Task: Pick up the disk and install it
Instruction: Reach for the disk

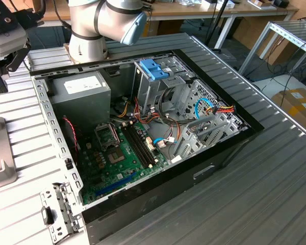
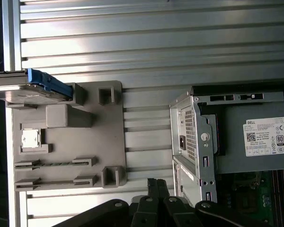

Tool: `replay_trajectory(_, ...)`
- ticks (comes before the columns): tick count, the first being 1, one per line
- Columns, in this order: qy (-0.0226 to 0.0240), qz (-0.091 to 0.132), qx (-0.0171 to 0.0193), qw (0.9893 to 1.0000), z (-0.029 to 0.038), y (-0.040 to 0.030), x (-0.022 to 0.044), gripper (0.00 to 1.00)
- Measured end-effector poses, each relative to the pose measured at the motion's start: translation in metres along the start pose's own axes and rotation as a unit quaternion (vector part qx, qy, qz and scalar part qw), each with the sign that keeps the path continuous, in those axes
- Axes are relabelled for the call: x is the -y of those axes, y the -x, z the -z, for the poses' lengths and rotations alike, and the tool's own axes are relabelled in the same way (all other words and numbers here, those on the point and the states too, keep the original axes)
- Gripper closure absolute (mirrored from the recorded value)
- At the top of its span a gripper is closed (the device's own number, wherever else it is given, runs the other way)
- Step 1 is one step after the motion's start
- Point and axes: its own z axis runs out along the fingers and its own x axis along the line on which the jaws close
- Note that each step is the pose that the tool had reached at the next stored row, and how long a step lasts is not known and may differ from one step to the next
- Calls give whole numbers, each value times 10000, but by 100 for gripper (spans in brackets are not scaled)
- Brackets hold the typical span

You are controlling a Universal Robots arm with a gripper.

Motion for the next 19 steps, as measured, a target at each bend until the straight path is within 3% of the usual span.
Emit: replay_trajectory(19,0,0,0,10000,3,-118,9,90)
